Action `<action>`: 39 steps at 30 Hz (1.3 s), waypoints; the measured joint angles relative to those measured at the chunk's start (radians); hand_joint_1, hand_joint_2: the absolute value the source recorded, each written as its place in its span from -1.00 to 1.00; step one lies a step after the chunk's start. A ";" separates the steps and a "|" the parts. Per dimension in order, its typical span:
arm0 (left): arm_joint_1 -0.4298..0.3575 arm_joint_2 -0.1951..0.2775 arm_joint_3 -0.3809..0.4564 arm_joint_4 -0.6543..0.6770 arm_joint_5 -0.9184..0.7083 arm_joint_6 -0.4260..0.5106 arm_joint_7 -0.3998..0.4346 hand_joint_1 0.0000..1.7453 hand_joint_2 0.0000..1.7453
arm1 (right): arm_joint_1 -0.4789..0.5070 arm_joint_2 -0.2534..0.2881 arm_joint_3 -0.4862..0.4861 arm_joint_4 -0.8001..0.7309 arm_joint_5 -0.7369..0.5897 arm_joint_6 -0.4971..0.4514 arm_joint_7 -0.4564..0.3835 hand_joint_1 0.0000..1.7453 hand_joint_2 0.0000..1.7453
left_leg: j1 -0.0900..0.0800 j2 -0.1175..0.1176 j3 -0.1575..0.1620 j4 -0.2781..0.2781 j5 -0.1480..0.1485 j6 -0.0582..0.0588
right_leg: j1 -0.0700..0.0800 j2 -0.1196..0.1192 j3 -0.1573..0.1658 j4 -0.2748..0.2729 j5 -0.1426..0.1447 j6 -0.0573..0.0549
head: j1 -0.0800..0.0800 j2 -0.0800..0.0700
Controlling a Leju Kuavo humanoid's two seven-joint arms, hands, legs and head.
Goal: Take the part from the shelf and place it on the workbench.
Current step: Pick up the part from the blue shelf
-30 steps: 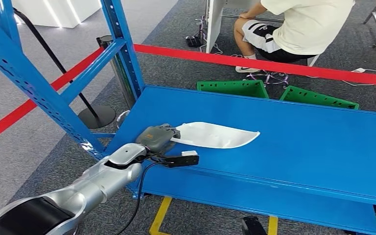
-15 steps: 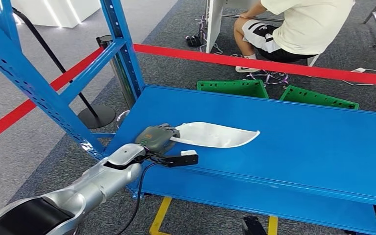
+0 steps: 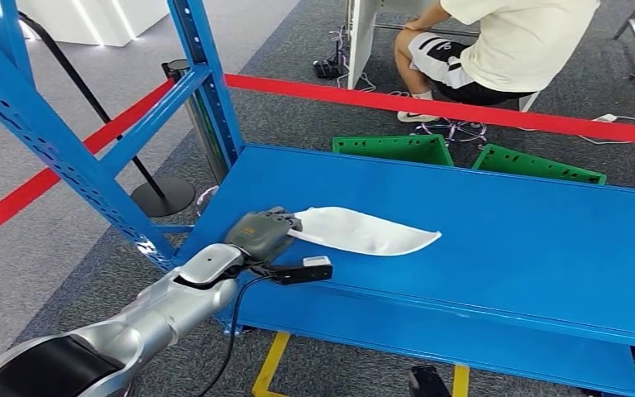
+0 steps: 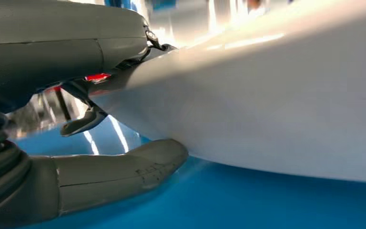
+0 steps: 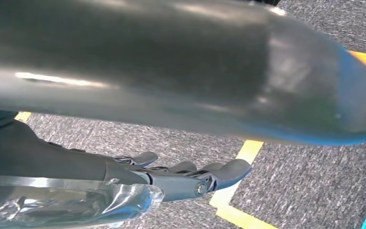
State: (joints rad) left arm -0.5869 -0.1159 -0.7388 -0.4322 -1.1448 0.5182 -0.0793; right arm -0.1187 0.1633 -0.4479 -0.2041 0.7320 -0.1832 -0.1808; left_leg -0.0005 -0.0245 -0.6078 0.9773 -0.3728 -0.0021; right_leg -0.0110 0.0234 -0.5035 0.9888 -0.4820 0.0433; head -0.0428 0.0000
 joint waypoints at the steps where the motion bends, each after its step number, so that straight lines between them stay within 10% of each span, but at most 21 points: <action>1: 0.000 0.004 -0.001 -0.001 -0.019 0.026 0.001 0.94 1.00 | 0.000 0.000 0.000 0.000 0.000 -0.001 0.000 -1.00 -1.00 | 0.000 0.000 0.000 0.000 0.000 0.000 | 0.000 0.000 0.000 0.000 0.000 0.000 | 0.000 0.000; 20: -0.111 0.129 -0.107 -0.188 -0.186 0.007 -0.053 0.94 1.00 | 0.001 0.000 0.000 0.000 -0.008 0.001 -0.019 -1.00 -1.00 | 0.000 0.000 -0.003 0.000 0.000 0.000 | 0.000 0.001 -0.003 0.000 0.000 0.000 | 0.000 0.000; 39: -0.129 0.158 -0.148 -0.231 -0.183 0.006 -0.046 0.94 1.00 | 0.001 0.000 0.000 0.000 -0.012 0.006 -0.033 -1.00 -1.00 | 0.000 0.000 -0.004 0.000 0.000 0.000 | 0.000 0.001 -0.004 0.000 0.000 0.000 | 0.000 0.000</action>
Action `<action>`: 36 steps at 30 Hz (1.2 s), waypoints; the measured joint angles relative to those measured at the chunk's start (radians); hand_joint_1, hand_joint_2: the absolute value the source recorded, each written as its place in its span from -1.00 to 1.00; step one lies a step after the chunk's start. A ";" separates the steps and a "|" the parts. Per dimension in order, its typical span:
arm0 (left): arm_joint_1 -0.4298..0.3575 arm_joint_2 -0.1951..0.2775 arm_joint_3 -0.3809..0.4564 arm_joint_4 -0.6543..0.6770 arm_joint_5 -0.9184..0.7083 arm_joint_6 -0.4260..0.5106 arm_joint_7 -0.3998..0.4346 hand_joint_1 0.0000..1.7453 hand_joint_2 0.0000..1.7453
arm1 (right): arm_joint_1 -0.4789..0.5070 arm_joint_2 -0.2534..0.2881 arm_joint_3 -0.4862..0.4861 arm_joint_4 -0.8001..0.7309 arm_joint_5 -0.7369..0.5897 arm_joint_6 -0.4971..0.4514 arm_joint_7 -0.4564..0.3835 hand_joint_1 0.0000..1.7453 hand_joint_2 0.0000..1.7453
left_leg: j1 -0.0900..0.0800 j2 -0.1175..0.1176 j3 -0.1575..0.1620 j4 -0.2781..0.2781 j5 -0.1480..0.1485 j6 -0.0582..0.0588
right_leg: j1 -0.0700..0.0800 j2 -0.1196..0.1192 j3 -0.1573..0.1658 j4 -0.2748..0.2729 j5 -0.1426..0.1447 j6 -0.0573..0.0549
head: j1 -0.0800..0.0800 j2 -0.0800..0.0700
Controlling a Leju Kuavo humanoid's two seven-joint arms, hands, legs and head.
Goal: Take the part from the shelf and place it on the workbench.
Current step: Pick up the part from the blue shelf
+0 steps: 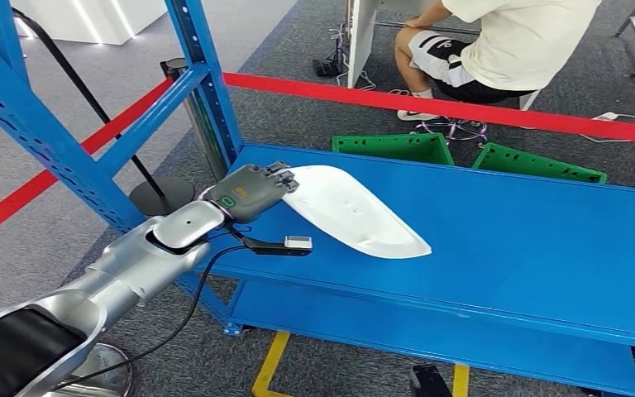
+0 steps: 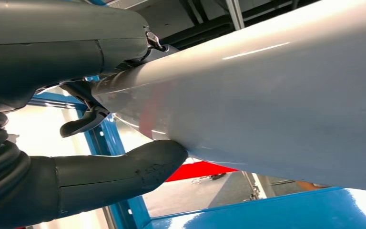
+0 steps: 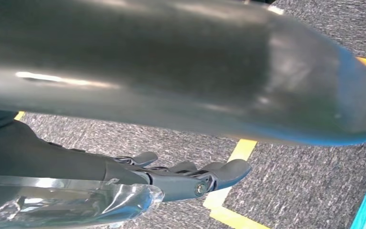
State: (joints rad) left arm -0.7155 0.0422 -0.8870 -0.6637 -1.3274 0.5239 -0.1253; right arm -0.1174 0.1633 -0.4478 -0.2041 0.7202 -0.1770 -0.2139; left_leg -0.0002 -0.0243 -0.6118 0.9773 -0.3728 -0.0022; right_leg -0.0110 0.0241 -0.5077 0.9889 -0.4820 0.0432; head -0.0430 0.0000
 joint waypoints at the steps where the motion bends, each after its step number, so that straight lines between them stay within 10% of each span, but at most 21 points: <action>1: 0.000 0.001 -0.001 0.000 0.002 0.001 0.002 0.94 1.00 | 0.000 0.000 0.000 0.000 0.000 0.000 -0.001 -1.00 -1.00 | 0.000 0.000 0.000 0.000 0.000 0.000 | 0.000 0.000 0.000 0.000 0.000 0.000 | 0.000 0.000; 36: 0.089 0.020 0.009 -0.003 0.077 0.006 0.000 0.94 1.00 | 0.003 0.000 0.045 0.000 0.060 0.038 -0.064 -1.00 -1.00 | 0.000 0.000 -0.001 0.000 0.000 0.000 | 0.000 0.000 -0.001 0.000 0.000 0.000 | 0.000 0.000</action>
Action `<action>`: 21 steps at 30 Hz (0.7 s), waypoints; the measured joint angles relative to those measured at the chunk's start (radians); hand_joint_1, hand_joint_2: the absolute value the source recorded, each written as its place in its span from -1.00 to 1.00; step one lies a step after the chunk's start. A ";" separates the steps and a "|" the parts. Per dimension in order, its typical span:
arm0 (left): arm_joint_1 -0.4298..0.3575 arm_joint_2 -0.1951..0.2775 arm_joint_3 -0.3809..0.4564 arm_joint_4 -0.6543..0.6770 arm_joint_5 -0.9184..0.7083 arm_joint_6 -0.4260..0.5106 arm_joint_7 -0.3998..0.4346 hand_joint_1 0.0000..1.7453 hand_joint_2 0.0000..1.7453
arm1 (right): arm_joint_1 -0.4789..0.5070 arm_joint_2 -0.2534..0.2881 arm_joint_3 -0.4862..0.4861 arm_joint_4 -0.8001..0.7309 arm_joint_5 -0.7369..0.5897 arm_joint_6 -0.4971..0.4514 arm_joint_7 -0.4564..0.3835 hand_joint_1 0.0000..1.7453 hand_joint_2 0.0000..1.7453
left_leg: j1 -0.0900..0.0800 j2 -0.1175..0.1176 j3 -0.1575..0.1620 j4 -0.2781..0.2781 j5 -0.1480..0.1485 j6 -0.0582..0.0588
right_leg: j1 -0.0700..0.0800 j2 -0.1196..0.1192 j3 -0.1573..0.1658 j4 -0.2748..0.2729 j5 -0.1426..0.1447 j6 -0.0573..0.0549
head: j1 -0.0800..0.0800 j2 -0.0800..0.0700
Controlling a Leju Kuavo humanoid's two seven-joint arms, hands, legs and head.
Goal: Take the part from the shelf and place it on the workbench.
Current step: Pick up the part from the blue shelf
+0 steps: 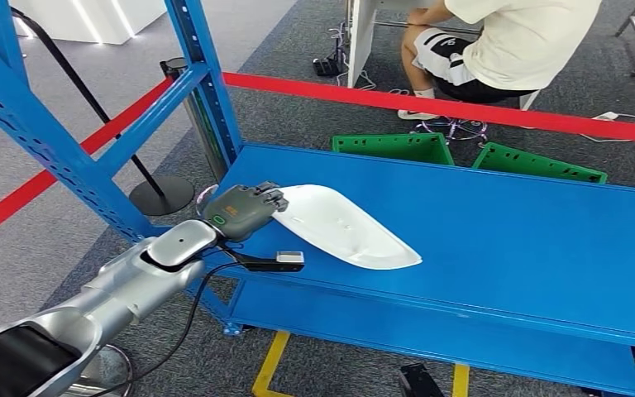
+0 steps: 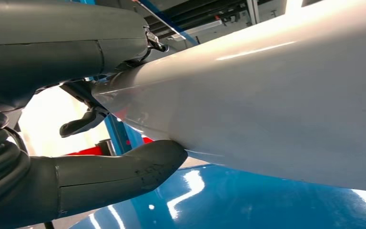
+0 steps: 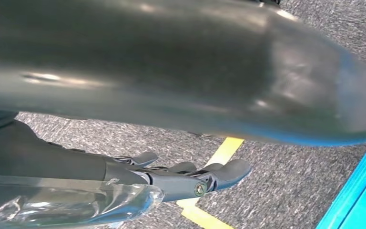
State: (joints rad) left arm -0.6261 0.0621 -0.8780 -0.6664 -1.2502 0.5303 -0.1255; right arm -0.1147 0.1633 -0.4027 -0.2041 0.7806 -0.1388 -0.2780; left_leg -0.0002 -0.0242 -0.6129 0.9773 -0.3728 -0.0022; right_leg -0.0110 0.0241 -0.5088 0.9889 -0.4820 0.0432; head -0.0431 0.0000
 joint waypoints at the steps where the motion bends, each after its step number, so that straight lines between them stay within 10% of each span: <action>1: 0.000 0.001 0.000 0.000 0.000 0.000 0.000 0.94 1.00 | 0.000 0.000 0.000 0.000 0.000 -0.001 0.000 -1.00 -1.00 | 0.000 0.000 0.000 0.000 0.000 0.000 | 0.000 0.000 0.000 0.000 0.000 0.000 | 0.000 0.000; 21: 0.002 0.009 0.007 -0.022 -0.005 -0.015 -0.003 0.94 1.00 | 0.000 0.000 0.001 0.000 -0.011 -0.006 -0.006 -1.00 -1.00 | 0.000 0.000 0.000 0.000 0.000 0.000 | 0.000 0.000 0.000 0.000 0.000 0.000 | 0.000 0.000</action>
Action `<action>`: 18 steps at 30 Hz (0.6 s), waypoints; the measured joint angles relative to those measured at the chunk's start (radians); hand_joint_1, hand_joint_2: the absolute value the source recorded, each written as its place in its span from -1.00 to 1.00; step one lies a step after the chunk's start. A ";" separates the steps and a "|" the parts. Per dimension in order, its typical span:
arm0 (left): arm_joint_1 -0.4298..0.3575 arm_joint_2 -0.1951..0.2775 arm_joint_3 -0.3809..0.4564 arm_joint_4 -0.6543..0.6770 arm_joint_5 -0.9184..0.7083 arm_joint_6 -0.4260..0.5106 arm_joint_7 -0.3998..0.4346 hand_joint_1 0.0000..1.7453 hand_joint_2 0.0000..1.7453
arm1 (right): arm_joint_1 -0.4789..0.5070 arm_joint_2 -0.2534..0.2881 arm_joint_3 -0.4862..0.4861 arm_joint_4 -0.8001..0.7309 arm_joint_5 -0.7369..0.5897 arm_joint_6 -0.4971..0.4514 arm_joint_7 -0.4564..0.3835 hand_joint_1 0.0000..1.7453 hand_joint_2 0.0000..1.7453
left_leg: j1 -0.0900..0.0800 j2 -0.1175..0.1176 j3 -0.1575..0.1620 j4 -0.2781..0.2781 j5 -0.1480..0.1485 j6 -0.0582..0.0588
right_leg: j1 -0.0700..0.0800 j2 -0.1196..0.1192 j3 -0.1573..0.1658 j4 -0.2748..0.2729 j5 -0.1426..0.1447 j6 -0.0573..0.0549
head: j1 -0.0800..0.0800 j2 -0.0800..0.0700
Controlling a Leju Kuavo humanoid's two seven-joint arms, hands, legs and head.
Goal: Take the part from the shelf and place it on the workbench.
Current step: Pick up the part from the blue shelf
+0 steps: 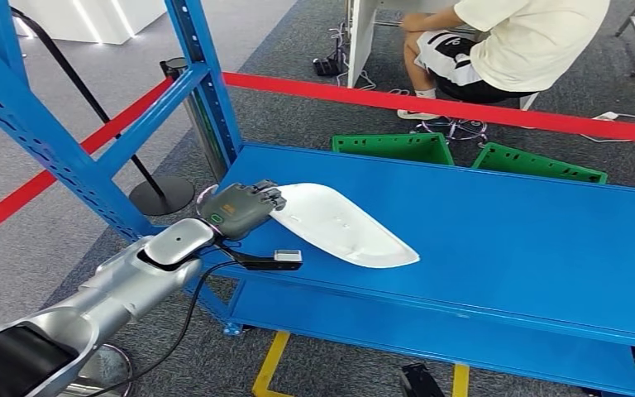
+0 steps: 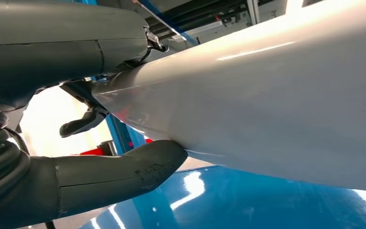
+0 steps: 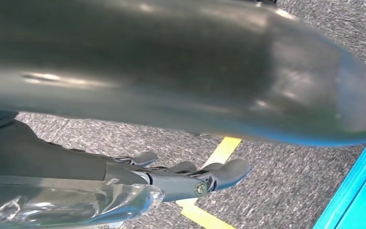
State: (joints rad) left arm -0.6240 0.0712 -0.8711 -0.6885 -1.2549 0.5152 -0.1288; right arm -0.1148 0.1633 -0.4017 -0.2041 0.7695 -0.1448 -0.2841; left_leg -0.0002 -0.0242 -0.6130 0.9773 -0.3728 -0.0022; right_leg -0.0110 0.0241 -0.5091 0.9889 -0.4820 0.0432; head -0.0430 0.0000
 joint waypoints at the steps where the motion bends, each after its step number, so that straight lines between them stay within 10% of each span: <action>1: 0.000 0.000 0.000 -0.001 -0.003 -0.001 0.000 0.94 1.00 | 0.000 0.000 0.000 0.000 -0.001 0.000 0.000 -1.00 -1.00 | 0.000 0.000 0.000 0.000 0.000 0.000 | 0.000 0.000 0.000 0.000 0.000 0.000 | 0.000 0.000; 6: -0.003 0.002 0.000 -0.006 -0.010 -0.007 0.002 0.94 1.00 | -0.002 0.000 0.000 0.000 -0.006 0.002 -0.003 -1.00 -1.00 | 0.003 0.004 0.009 -0.023 0.014 0.023 | -0.002 -0.001 -0.004 -0.004 -0.001 0.018 | 0.000 0.000; 10: -0.005 0.002 -0.001 -0.010 -0.014 -0.010 0.003 0.94 1.00 | -0.002 0.000 0.000 -0.001 -0.008 0.002 -0.004 -1.00 -1.00 | 0.012 0.011 0.012 -0.041 0.024 0.023 | -0.005 -0.014 -0.114 0.210 -0.101 0.031 | 0.004 0.000; 12: -0.003 0.002 -0.003 -0.010 -0.016 -0.009 0.003 0.94 1.00 | 0.000 0.000 0.000 -0.001 -0.008 0.002 -0.004 -1.00 -1.00 | 0.016 0.013 0.009 -0.038 0.025 0.018 | -0.010 -0.015 -0.148 0.264 -0.099 0.039 | 0.004 0.000; 15: -0.004 0.003 -0.005 -0.012 -0.022 -0.003 0.004 0.94 1.00 | -0.002 0.000 0.000 -0.001 -0.008 0.002 -0.004 -1.00 -1.00 | 0.028 0.011 0.000 -0.020 0.022 -0.005 | -0.022 -0.014 -0.085 0.112 -0.004 0.060 | 0.005 0.000; 18: -0.007 0.006 -0.005 -0.018 -0.024 0.000 0.006 0.94 1.00 | -0.004 0.003 0.003 -0.001 -0.008 0.001 -0.002 -1.00 -1.00 | 0.027 0.007 -0.022 0.007 0.025 -0.030 | -0.026 0.001 -0.061 0.046 0.021 0.046 | 0.004 0.000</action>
State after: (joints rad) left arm -0.6313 0.0769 -0.8761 -0.7060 -1.2786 0.5156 -0.1233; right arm -0.1193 0.1661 -0.3988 -0.2049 0.7614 -0.1437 -0.2860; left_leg 0.0267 -0.0173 -0.6353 0.9842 -0.3478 -0.0321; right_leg -0.0366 0.0249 -0.5696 1.0346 -0.4607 0.0890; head -0.0390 0.0001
